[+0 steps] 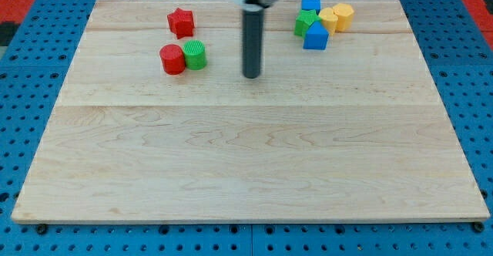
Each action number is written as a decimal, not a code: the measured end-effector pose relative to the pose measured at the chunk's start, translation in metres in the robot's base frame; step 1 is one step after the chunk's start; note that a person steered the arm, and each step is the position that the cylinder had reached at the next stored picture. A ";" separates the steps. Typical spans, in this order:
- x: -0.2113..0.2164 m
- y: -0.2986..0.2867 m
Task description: Slide the red circle and green circle towards right side
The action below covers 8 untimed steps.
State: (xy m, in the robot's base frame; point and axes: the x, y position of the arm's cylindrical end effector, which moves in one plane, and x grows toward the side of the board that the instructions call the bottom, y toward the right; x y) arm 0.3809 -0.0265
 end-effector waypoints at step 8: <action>-0.023 -0.093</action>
State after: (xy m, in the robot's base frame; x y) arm 0.3579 -0.1193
